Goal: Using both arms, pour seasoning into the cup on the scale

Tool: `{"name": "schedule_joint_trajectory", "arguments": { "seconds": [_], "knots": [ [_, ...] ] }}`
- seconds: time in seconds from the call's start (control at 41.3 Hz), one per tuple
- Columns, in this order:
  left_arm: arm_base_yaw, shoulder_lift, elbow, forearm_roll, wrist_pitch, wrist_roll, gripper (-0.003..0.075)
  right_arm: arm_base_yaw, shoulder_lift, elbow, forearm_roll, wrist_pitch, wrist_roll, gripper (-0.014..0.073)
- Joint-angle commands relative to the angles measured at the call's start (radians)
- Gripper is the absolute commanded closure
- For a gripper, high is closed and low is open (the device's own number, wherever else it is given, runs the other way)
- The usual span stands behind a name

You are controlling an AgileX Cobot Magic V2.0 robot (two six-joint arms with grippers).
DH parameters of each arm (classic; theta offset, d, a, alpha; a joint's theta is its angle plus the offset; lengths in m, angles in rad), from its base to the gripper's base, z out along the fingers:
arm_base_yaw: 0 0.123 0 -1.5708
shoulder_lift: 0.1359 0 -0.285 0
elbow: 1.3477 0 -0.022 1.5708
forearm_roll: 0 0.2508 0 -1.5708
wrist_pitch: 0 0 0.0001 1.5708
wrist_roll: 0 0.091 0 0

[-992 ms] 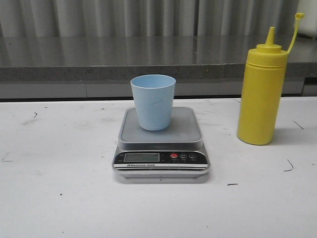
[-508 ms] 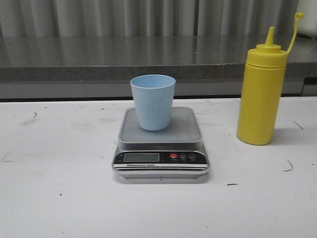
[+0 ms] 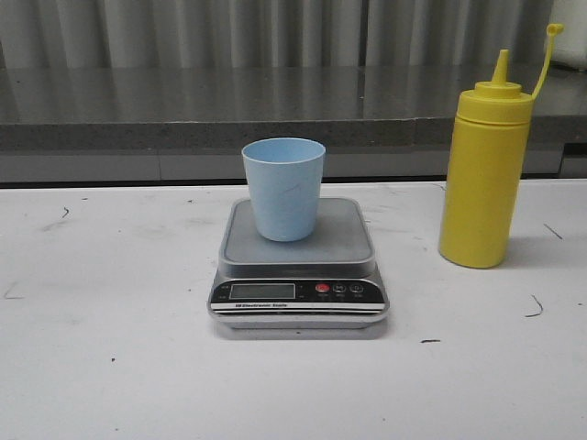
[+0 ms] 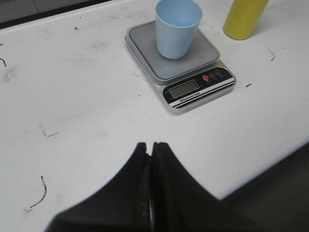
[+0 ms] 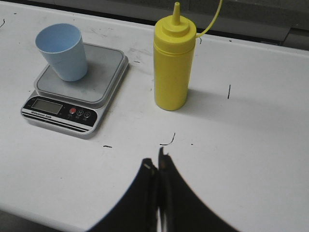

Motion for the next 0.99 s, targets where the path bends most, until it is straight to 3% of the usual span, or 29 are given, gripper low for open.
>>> {"name": "schedule_joint_trajectory", "arguments": {
  "seconds": [0.0, 0.363, 0.532, 0.75, 0.968],
  "knots": [
    [-0.005, 0.001, -0.028, 0.000, -0.073, -0.007, 0.0740, 0.004, 0.005, -0.032, -0.010, -0.061, -0.015, 0.0662],
    [0.006, -0.029, -0.007, -0.007, -0.081, -0.007, 0.0740, 0.004, 0.005, -0.032, -0.010, -0.061, -0.015, 0.0662],
    [0.141, -0.120, 0.075, 0.000, -0.142, -0.007, 0.0740, 0.004, 0.005, -0.032, -0.010, -0.061, -0.015, 0.0662],
    [0.371, -0.349, 0.332, 0.000, -0.439, -0.007, 0.0740, 0.004, 0.005, -0.032, -0.010, -0.061, -0.015, 0.0662],
    [0.492, -0.568, 0.590, -0.021, -0.698, -0.007, 0.0740, 0.004, 0.005, -0.032, -0.010, -0.061, -0.015, 0.0662]
  ]
}}
